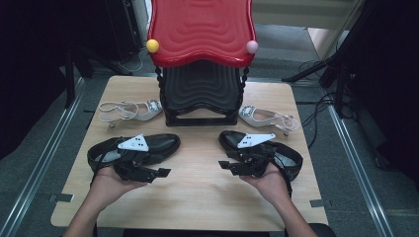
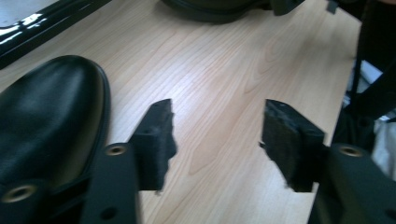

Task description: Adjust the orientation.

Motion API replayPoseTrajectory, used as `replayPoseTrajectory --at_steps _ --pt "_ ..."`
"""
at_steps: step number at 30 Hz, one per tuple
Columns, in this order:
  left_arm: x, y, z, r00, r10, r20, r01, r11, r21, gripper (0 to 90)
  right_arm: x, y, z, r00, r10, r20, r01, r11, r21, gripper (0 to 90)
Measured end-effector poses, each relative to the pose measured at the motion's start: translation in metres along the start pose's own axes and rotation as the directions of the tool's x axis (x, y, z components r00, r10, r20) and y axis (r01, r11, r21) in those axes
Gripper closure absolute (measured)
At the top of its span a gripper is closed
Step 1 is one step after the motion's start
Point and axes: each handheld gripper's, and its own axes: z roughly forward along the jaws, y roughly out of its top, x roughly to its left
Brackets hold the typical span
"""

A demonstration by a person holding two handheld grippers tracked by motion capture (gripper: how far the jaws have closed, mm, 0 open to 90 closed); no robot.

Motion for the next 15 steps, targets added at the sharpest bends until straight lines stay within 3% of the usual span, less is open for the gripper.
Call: replayPoseTrajectory --at_steps 5,11,15 --pt "0.0048 -0.0010 -0.0003 1.0000 -0.007 0.006 0.007 0.9994 0.033 56.0 0.0011 -0.0012 0.0033 0.9999 -0.008 -0.009 0.008 1.000 0.014 50.7" --pt "0.0068 -0.0006 -0.0023 1.0000 0.004 0.008 -0.004 0.9984 0.057 50.4 0.0062 -0.0025 0.0026 0.9997 0.012 -0.020 -0.012 1.000 0.026 50.6" --pt "0.0072 0.0009 -0.0055 0.9998 0.011 0.018 -0.012 0.9989 0.045 48.6 0.0081 -0.0038 0.0025 0.9999 0.003 -0.014 -0.002 0.999 0.032 49.6"
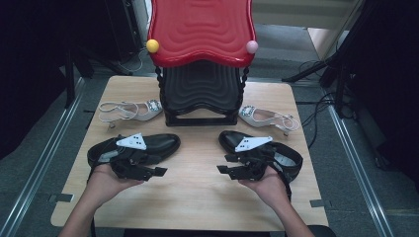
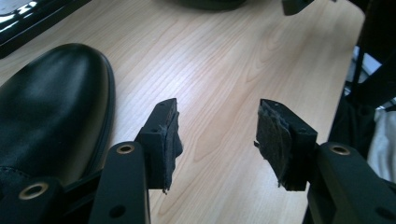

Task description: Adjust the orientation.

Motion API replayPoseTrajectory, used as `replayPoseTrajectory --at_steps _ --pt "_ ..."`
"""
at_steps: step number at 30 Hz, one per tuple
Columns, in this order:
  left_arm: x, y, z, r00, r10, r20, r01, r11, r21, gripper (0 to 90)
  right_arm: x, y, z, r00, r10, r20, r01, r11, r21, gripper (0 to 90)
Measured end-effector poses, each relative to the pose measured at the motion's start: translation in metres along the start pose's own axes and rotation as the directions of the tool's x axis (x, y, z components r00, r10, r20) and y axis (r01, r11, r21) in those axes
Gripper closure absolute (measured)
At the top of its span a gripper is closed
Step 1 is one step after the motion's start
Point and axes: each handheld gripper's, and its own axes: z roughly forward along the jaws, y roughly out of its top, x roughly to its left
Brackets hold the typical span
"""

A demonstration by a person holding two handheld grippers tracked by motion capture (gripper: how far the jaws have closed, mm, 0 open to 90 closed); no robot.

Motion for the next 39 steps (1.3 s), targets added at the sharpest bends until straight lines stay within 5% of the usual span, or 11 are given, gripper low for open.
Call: replayPoseTrajectory --at_steps 6,22,28,31,39 --pt "0.002 0.002 -0.008 0.9997 -0.021 0.008 0.021 0.9998 0.007 46.6 0.000 -0.001 0.000 1.0000 -0.002 0.004 0.002 1.000 0.005 49.1" --pt "0.025 -0.015 -0.062 0.9924 -0.074 -0.098 0.073 0.9972 -0.012 47.1 0.003 -0.001 0.005 0.9999 -0.015 -0.003 0.015 1.000 0.023 48.7" --pt "0.032 -0.022 -0.075 0.9918 -0.089 -0.092 0.087 0.9960 -0.022 46.9 0.002 -0.002 0.006 0.9999 -0.011 0.002 0.011 0.999 0.032 48.2" --pt "0.040 -0.030 -0.081 0.9816 -0.115 -0.152 0.116 0.9932 -0.002 46.7 0.002 -0.002 0.007 0.9999 -0.014 -0.001 0.014 0.999 0.038 48.1" --pt "0.059 -0.047 -0.084 0.9694 -0.160 -0.186 0.162 0.9868 -0.009 47.1 0.003 -0.002 0.008 0.9998 -0.019 -0.002 0.019 0.999 0.041 48.1"
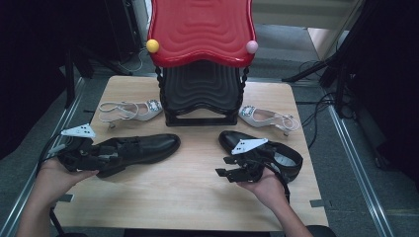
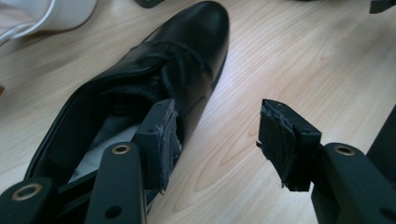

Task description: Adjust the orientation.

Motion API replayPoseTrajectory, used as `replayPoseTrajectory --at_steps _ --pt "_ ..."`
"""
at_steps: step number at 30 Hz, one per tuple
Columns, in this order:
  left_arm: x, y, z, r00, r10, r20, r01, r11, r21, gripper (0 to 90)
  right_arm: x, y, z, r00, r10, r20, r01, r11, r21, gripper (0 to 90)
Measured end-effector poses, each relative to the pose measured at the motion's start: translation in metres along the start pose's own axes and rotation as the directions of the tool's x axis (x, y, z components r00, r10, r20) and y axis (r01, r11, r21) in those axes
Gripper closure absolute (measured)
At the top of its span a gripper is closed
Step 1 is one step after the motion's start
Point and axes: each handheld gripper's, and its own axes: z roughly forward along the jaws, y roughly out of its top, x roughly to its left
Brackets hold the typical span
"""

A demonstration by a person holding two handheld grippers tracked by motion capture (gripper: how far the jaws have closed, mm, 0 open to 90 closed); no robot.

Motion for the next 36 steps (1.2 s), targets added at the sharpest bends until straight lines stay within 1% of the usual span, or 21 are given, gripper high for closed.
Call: replayPoseTrajectory --at_steps 2,3,5,8,9,10,13,14,17,18,19,22,23,24,26,29,30,31,32,33,36 --pt "0.007 -0.003 0.006 0.9998 -0.018 0.004 0.017 0.9997 0.017 47.1 0.000 0.000 0.001 1.0000 0.000 -0.002 0.000 1.000 0.002 48.0" --pt "0.007 -0.003 0.006 0.9998 -0.018 0.004 0.017 0.9997 0.017 47.2 0.000 0.000 0.001 1.0000 0.000 -0.002 0.000 1.000 0.002 48.0" --pt "0.012 -0.005 0.014 0.9997 -0.022 -0.007 0.023 0.9991 0.036 47.4 0.000 0.000 0.002 1.0000 -0.002 -0.003 0.002 1.000 0.004 47.9" --pt "0.014 -0.005 0.020 0.9999 -0.016 0.005 0.016 0.9986 0.050 48.2 0.001 0.000 0.002 1.0000 -0.003 -0.003 0.003 1.000 0.005 48.0" --pt "0.016 -0.005 0.023 0.9997 -0.024 0.007 0.024 0.9983 0.054 48.7 0.001 0.000 0.002 1.0000 -0.003 -0.003 0.003 1.000 0.005 48.0" --pt "0.016 -0.004 0.029 0.9998 -0.018 0.004 0.018 0.9974 0.070 49.1 0.001 0.000 0.002 1.0000 -0.002 -0.004 0.002 1.000 0.006 48.0" --pt "0.017 -0.003 0.034 0.9999 -0.007 0.013 0.006 0.9973 0.073 50.2 0.001 0.000 0.002 1.0000 -0.003 -0.005 0.004 1.000 0.007 48.0" --pt "0.018 -0.002 0.039 0.9998 -0.004 0.020 0.003 0.9969 0.079 51.1 0.001 0.000 0.002 1.0000 -0.004 -0.004 0.004 1.000 0.008 48.0" --pt "0.019 0.000 0.040 0.9999 -0.004 0.014 0.003 0.9978 0.067 53.2 0.002 -0.001 0.002 1.0000 -0.005 -0.003 0.005 1.000 0.009 48.0" --pt "0.019 0.002 0.042 0.9998 0.011 0.017 -0.012 0.9989 0.046 55.0 0.002 -0.001 0.003 1.0000 -0.007 -0.004 0.007 1.000 0.011 48.0" --pt "0.019 0.002 0.042 0.9998 0.011 0.017 -0.012 0.9989 0.046 55.8 0.002 -0.001 0.003 1.0000 -0.007 -0.004 0.007 1.000 0.011 48.0" --pt "0.017 0.006 0.052 0.9989 0.038 0.028 -0.040 0.9962 0.077 56.3 0.003 -0.001 0.004 1.0000 -0.009 -0.004 0.009 1.000 0.014 47.9" --pt "0.017 0.006 0.052 0.9989 0.038 0.028 -0.040 0.9962 0.077 56.7 0.003 -0.001 0.004 1.0000 -0.009 -0.004 0.009 1.000 0.014 47.9" --pt "0.016 0.007 0.056 0.9984 0.053 0.022 -0.055 0.9948 0.086 57.6 0.003 -0.001 0.004 0.9999 -0.010 -0.005 0.010 1.000 0.014 48.0" --pt "0.017 0.008 0.058 0.9979 0.061 0.025 -0.063 0.9941 0.088 59.4 0.003 -0.002 0.004 1.0000 -0.008 -0.004 0.008 1.000 0.015 47.9" --pt "0.017 0.010 0.063 0.9964 0.068 0.050 -0.072 0.9938 0.084 64.0 0.003 -0.003 0.003 1.0000 -0.008 -0.003 0.008 1.000 0.014 47.8" --pt "0.017 0.010 0.063 0.9964 0.068 0.050 -0.072 0.9938 0.084 65.5 0.003 -0.004 0.003 1.0000 -0.007 -0.002 0.007 1.000 0.015 47.8" --pt "0.017 0.011 0.063 0.9955 0.079 0.051 -0.083 0.9932 0.081 65.5 0.003 -0.004 0.003 1.0000 -0.007 -0.002 0.007 1.000 0.015 47.8" --pt "0.016 0.011 0.063 0.9954 0.077 0.057 -0.081 0.9939 0.075 70.7 0.003 -0.004 0.002 1.0000 -0.003 0.000 0.003 1.000 0.016 47.8" --pt "0.017 0.013 0.062 0.9961 0.056 0.068 -0.061 0.9949 0.080 72.6 0.002 -0.004 0.002 1.0000 -0.001 0.000 0.001 1.000 0.014 47.8" --pt "0.015 0.015 0.061 0.9963 0.054 0.068 -0.059 0.9950 0.080 75.9 0.002 -0.005 0.001 1.0000 -0.003 0.004 0.003 1.000 0.010 47.8"
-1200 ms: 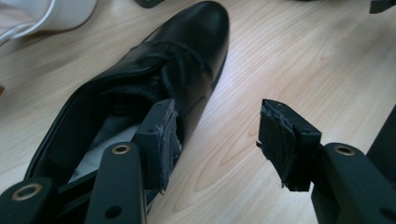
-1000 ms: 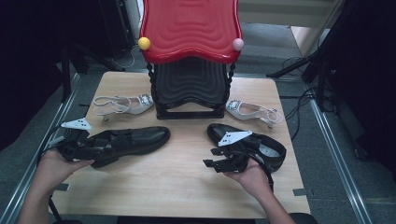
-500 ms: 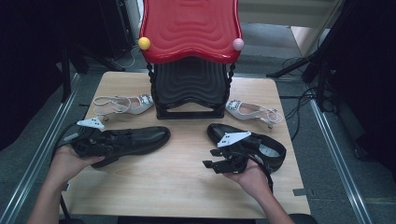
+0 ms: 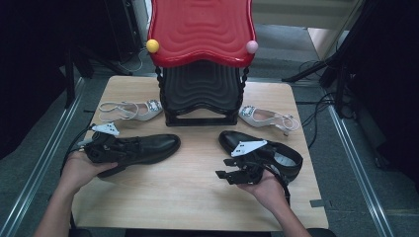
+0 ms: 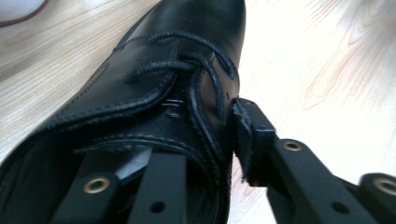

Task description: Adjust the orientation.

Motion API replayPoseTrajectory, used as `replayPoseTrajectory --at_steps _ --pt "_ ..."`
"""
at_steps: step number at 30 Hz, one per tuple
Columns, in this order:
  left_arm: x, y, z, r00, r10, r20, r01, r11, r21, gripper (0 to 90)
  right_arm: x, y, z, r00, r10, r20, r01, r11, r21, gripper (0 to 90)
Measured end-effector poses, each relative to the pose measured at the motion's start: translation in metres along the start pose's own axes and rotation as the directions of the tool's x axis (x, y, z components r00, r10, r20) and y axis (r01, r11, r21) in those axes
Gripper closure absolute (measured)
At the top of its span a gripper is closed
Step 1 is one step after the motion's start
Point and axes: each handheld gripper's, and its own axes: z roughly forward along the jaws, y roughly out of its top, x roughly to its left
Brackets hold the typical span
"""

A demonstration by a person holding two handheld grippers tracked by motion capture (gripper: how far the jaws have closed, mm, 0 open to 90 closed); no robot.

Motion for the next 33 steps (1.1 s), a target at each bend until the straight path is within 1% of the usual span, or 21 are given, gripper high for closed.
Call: replayPoseTrajectory --at_steps 1,3,4,5,7,8,9,11,12,13,14,17,20,21,22,23,24,27,29,30,33 --pt "-0.002 0.002 0.000 0.9998 -0.008 0.019 0.008 0.9999 -0.010 79.7 0.000 0.000 -0.001 1.0000 0.003 0.001 -0.003 1.000 -0.002 47.8" --pt "-0.005 0.004 0.000 0.9999 -0.012 0.011 0.012 0.9999 -0.006 81.6 -0.001 0.000 -0.001 1.0000 0.006 0.003 -0.006 1.000 -0.003 47.8" --pt "-0.009 0.006 0.000 1.0000 -0.003 0.005 0.003 1.0000 0.001 82.2 -0.001 0.000 -0.002 1.0000 0.009 0.003 -0.009 1.000 -0.005 47.9" --pt "-0.012 0.008 0.001 1.0000 0.001 0.004 -0.001 1.0000 -0.008 82.6 -0.001 0.000 -0.002 1.0000 0.009 0.004 -0.009 1.000 -0.007 47.9" --pt "-0.014 0.010 0.001 1.0000 0.002 0.005 -0.002 0.9999 -0.016 82.8 -0.002 0.000 -0.002 0.9999 0.010 0.004 -0.010 1.000 -0.009 47.9" --pt "-0.019 0.014 0.000 0.9998 -0.005 0.017 0.005 0.9993 -0.037 82.7 -0.002 0.000 -0.002 0.9999 0.012 0.004 -0.012 1.000 -0.009 47.9" --pt "-0.019 0.014 0.000 0.9998 -0.005 0.017 0.005 0.9993 -0.037 82.8 -0.002 0.000 -0.003 0.9999 0.014 0.005 -0.014 1.000 -0.010 47.9" --pt "-0.024 0.018 0.001 0.9995 -0.004 0.032 0.005 0.9985 -0.054 82.7 -0.003 -0.001 -0.003 0.9999 0.013 0.004 -0.013 1.000 -0.011 47.9" --pt "-0.027 0.020 0.002 0.9991 -0.006 0.041 0.008 0.9984 -0.056 82.7 -0.003 -0.001 -0.003 0.9999 0.014 0.005 -0.014 1.000 -0.011 47.9" --pt "-0.034 0.025 0.005 0.9985 -0.014 0.052 0.017 0.9981 -0.059 82.7 -0.003 -0.001 -0.004 0.9999 0.014 0.007 -0.014 1.000 -0.012 47.8" --pt "-0.034 0.025 0.005 0.9985 -0.014 0.052 0.017 0.9981 -0.059 82.7 -0.003 -0.001 -0.004 0.9999 0.014 0.007 -0.014 1.000 -0.012 47.8" --pt "-0.044 0.034 0.012 0.9977 -0.026 0.063 0.029 0.9977 -0.062 82.7 -0.003 -0.002 -0.005 0.9998 0.017 0.010 -0.017 1.000 -0.015 47.7" --pt "-0.056 0.043 0.021 0.9984 -0.026 0.051 0.028 0.9982 -0.054 82.7 -0.003 -0.003 -0.006 0.9997 0.019 0.013 -0.019 1.000 -0.016 47.7" --pt "-0.056 0.043 0.021 0.9984 -0.026 0.051 0.028 0.9982 -0.054 82.7 -0.003 -0.003 -0.006 0.9997 0.019 0.013 -0.019 1.000 -0.016 47.7" --pt "-0.061 0.048 0.025 0.9981 -0.039 0.048 0.041 0.9975 -0.058 82.7 -0.003 -0.004 -0.007 0.9995 0.028 0.016 -0.027 0.999 -0.016 47.6" --pt "-0.061 0.048 0.025 0.9981 -0.039 0.048 0.041 0.9975 -0.058 82.7 -0.003 -0.004 -0.007 0.9995 0.028 0.016 -0.027 0.999 -0.016 47.6" --pt "-0.064 0.052 0.028 0.9973 -0.056 0.048 0.059 0.9963 -0.062 82.7 -0.003 -0.005 -0.008 0.9994 0.028 0.019 -0.028 0.999 -0.017 47.6" --pt "-0.068 0.055 0.033 0.9967 -0.065 0.049 0.068 0.9958 -0.062 82.7 -0.003 -0.006 -0.009 0.9993 0.030 0.021 -0.030 0.999 -0.019 47.5" --pt "-0.077 0.060 0.041 0.9965 -0.076 0.036 0.078 0.9956 -0.052 82.7 -0.002 -0.008 -0.010 0.9991 0.033 0.025 -0.033 0.999 -0.018 47.5" --pt "-0.077 0.060 0.041 0.9965 -0.076 0.036 0.078 0.9956 -0.052 82.6 -0.002 -0.008 -0.010 0.9991 0.033 0.025 -0.033 0.999 -0.018 47.5" --pt "-0.090 0.068 0.052 0.9952 -0.095 0.021 0.096 0.9939 -0.054 82.5 -0.001 -0.010 -0.012 0.9988 0.038 0.030 -0.037 0.999 -0.021 47.5"
